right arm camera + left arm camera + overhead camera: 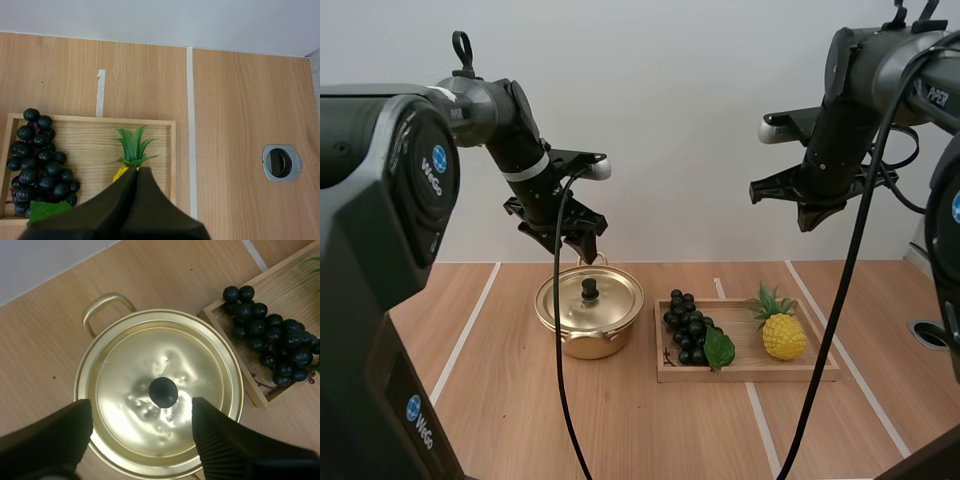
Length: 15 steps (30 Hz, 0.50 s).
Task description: Open the pot, put the pineapple inside, and close it
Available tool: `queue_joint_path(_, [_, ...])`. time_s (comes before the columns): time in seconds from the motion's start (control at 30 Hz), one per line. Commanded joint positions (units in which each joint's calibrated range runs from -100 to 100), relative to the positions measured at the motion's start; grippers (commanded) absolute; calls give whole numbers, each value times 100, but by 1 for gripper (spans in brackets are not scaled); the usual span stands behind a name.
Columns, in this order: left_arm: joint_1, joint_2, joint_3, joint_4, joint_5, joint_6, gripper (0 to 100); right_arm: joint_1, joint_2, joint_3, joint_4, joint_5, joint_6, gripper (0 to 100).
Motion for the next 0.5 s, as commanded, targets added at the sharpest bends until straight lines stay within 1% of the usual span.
queue_joint_path(0.0, [-19,127,2,-149,5,149,100,-16,-22,353,8,57,-87,0])
queue_joint_path(0.07, [-19,219,2,-149,5,163,100,-16,-22,588,-11,44,-87,0])
queue_joint_path(0.17, [-25,347,2,-177,5,216,100,-16,-22,875,-27,-277,-87,0])
queue_joint_path(0.27, [-25,467,2,-220,5,248,100,-16,-22,972,-12,-381,-87,0])
queue_joint_path(0.33, [-72,559,2,-174,5,247,100,-16,-22,976,14,-381,-87,0])
queue_joint_path(0.47, [-228,693,18,-166,5,215,100,-16,-22,976,47,-364,-87,0])
